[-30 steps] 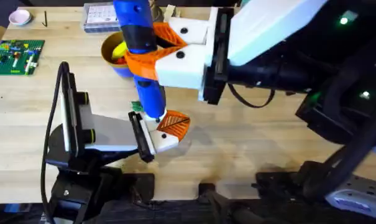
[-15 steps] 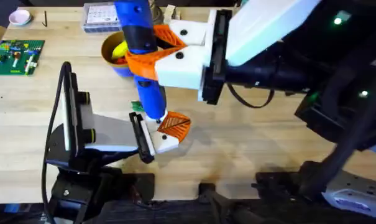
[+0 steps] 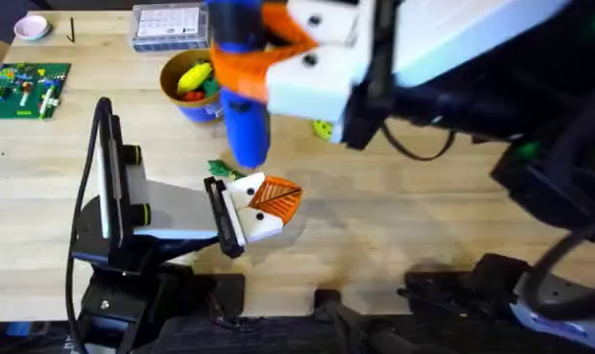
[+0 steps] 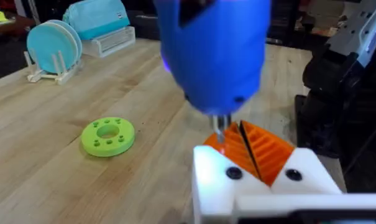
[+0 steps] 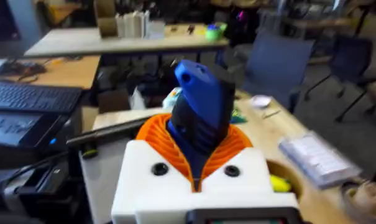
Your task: Pick up the gripper from the table and insert it into the empty holder that is missing its gripper. Then pick up a screw, insert it into the mounting hole, and use the screwdriver to tighten it. Finally, clean up the table by picking up the vegetable and placing it into the bucket.
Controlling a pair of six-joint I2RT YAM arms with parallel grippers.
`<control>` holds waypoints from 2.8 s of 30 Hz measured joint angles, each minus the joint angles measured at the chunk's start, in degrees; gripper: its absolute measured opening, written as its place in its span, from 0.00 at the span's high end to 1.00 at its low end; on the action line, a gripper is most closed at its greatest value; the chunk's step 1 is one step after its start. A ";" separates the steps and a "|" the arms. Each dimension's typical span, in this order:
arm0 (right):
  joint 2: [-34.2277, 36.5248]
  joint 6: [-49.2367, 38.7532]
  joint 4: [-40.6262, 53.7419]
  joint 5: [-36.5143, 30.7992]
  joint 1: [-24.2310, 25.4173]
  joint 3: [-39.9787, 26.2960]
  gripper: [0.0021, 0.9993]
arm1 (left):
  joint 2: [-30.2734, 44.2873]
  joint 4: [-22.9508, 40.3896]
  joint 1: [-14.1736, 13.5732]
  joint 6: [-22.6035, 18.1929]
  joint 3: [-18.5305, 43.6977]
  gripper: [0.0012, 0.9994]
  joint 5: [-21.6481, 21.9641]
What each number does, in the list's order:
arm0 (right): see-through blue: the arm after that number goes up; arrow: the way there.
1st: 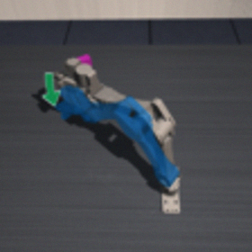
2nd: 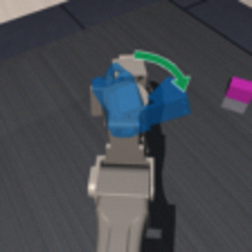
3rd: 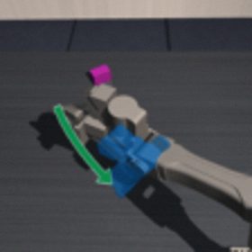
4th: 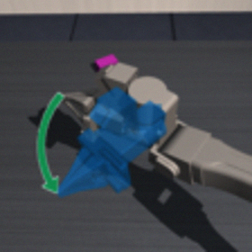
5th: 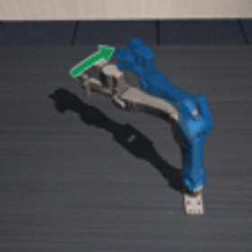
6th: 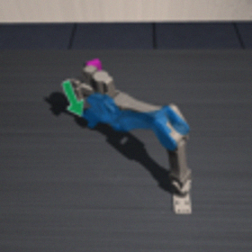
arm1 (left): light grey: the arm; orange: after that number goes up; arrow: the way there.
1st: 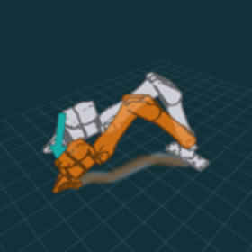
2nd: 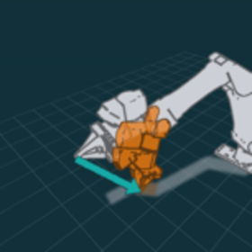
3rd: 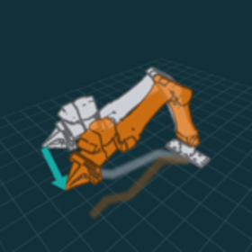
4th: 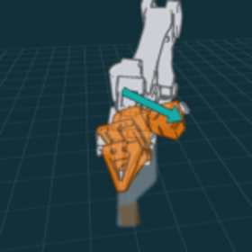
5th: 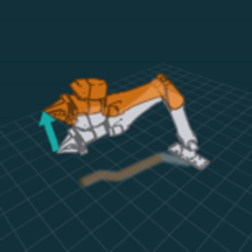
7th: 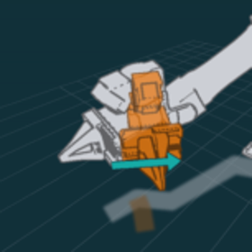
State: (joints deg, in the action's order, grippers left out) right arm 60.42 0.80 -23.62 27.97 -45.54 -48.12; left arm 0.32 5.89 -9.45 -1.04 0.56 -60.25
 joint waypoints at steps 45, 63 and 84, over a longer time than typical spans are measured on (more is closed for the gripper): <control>40.39 -46.07 44.60 -27.27 31.60 -23.55 0.98 | 0.00 0.00 0.00 0.00 0.00 1.00 0.04; 50.38 -52.26 45.28 -37.64 29.92 -25.68 0.30 | 0.00 -0.02 0.00 0.02 0.00 1.00 0.13; 33.04 -42.51 52.82 -38.00 30.46 -25.92 0.19 | 0.00 -0.05 0.00 -0.12 0.00 0.46 0.28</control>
State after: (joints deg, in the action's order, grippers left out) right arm 93.46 -41.71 29.20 -10.04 -15.08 -74.04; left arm 0.32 5.84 -9.45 -1.15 0.56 -59.97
